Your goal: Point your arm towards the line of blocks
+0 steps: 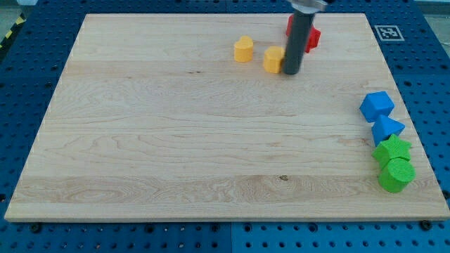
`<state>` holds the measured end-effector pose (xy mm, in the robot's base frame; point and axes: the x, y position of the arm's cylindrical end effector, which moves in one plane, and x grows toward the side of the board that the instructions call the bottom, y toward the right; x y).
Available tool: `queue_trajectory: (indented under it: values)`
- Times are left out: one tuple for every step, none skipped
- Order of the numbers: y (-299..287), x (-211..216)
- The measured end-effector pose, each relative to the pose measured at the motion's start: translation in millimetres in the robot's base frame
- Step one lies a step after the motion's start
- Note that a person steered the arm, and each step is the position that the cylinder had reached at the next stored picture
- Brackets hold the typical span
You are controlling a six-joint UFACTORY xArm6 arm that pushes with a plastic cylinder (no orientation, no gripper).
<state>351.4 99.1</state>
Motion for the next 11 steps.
queue_trajectory:
  values:
    - [-26,-22]
    - [23,-1]
    - [99,47]
    - [170,65]
    - [244,69]
    - [245,85]
    - [232,128]
    - [217,158]
    - [211,161]
    - [202,162]
    - [166,162]
